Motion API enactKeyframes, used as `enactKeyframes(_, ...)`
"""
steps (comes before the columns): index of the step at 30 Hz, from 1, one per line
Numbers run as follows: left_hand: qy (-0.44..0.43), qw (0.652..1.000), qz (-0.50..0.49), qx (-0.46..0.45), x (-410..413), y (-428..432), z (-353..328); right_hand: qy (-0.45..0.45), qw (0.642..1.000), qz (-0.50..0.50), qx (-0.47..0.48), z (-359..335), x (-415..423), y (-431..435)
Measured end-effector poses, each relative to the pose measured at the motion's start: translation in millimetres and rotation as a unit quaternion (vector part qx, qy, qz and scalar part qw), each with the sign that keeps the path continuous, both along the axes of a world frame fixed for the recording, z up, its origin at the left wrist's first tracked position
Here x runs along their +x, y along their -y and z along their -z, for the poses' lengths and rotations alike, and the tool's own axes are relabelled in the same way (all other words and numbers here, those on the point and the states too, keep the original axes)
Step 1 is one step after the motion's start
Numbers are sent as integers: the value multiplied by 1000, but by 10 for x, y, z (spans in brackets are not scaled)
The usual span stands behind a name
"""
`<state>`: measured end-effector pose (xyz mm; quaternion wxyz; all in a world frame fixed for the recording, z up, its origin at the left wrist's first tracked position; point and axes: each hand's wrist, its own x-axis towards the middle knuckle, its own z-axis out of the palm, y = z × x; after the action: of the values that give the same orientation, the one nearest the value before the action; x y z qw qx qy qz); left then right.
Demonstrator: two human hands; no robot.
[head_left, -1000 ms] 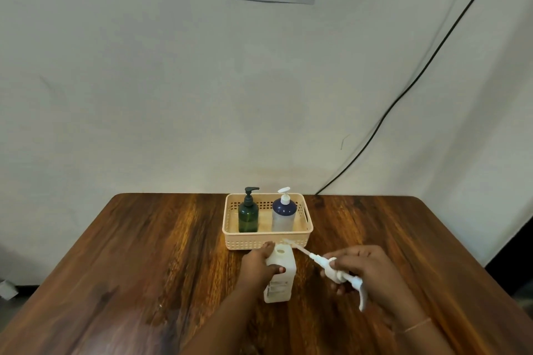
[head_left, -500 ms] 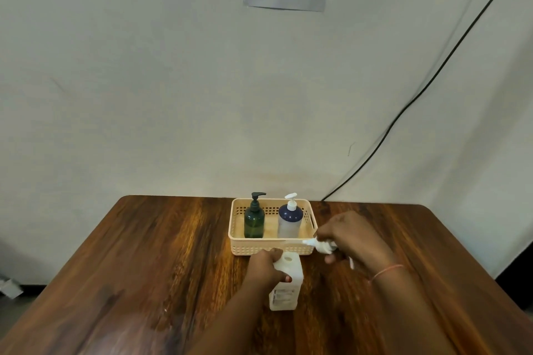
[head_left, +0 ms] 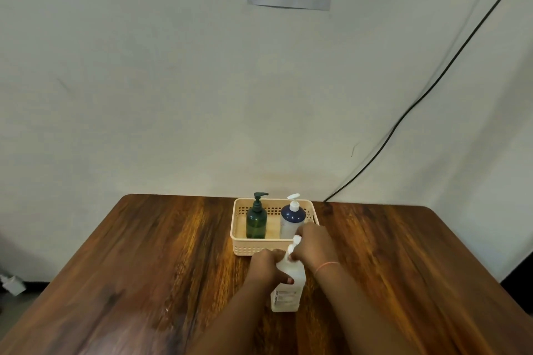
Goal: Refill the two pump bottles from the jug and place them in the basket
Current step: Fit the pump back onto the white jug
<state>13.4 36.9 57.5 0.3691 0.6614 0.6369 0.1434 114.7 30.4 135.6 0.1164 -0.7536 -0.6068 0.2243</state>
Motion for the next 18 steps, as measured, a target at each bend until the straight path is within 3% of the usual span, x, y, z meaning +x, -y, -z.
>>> enactKeyframes(4, 1, 1000, 7, -4, -20, -17, 9, 1, 998, -44, -45, 140, 15, -47)
enactKeyframes(9, 1, 1000, 12, 1, -24, -69, 47, 8, 999, -23, 33, 243, 45, 20)
enactKeyframes(18, -7, 1000, 9, 0, -12, -85, 62, 48, 994, -100, 12, 83, -6, -132)
